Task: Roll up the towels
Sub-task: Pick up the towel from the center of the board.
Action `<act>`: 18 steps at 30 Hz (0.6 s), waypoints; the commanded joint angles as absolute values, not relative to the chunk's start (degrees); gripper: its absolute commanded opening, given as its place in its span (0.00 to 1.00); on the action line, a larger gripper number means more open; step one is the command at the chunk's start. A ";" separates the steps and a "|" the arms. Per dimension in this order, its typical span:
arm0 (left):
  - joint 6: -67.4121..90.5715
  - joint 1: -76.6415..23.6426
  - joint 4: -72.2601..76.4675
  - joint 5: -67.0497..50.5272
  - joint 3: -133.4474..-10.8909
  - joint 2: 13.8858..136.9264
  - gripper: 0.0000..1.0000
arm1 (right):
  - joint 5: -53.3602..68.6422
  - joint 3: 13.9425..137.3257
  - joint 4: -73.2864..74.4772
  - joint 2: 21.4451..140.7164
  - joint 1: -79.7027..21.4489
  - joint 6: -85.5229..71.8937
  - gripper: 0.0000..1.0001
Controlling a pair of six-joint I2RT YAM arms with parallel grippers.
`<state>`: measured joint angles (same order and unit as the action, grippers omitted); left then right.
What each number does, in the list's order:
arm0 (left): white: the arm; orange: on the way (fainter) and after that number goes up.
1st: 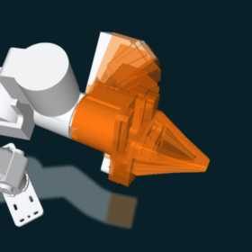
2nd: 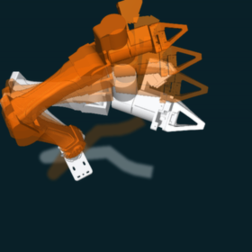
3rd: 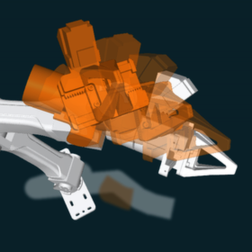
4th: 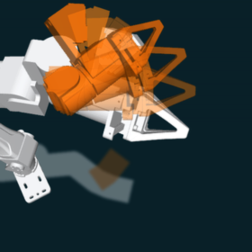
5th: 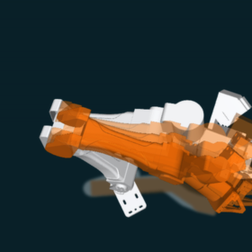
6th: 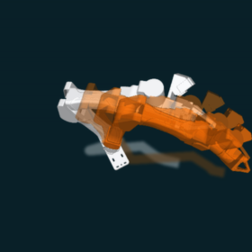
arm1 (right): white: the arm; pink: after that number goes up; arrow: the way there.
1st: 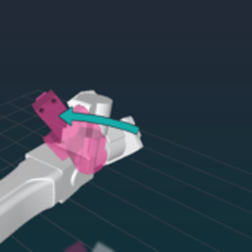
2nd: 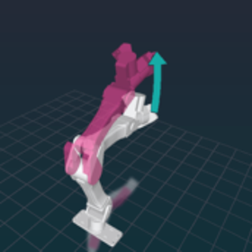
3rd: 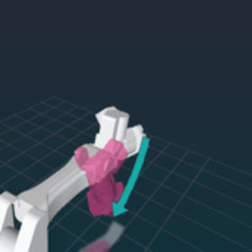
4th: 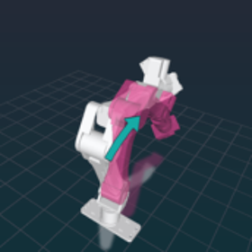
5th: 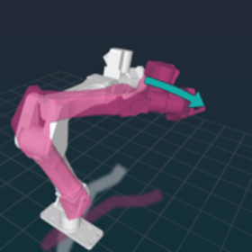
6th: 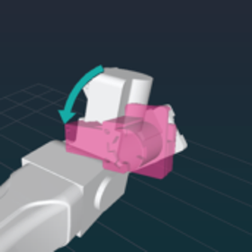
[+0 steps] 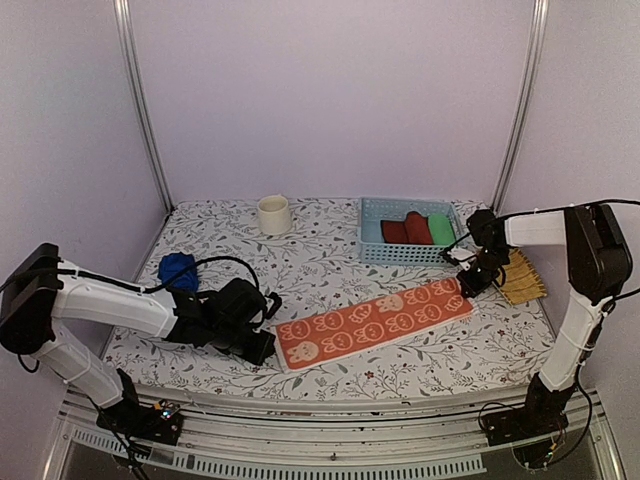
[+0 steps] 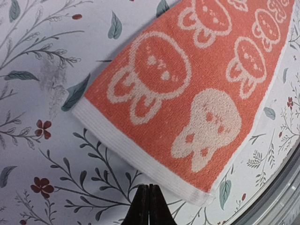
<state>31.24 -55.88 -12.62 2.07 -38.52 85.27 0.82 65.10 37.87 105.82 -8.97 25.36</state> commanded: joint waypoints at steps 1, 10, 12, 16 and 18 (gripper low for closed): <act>31.70 -55.96 -13.43 5.27 -39.11 83.07 0.04 | -8.14 63.18 36.51 106.31 -5.96 26.04 0.04; 29.42 -54.11 -15.29 5.46 -40.72 83.41 0.04 | 9.65 68.81 45.26 100.20 -4.13 27.32 0.03; 29.26 -53.89 -15.41 5.47 -41.01 83.41 0.05 | 17.69 68.86 47.72 99.42 -4.17 27.90 0.03; 29.04 -53.57 -16.66 6.91 -41.18 83.14 0.04 | 27.06 68.90 50.26 98.83 -4.72 28.11 0.02; 29.24 -53.02 -17.30 7.30 -40.65 82.62 0.05 | 30.09 70.68 51.60 99.14 -5.26 28.29 0.02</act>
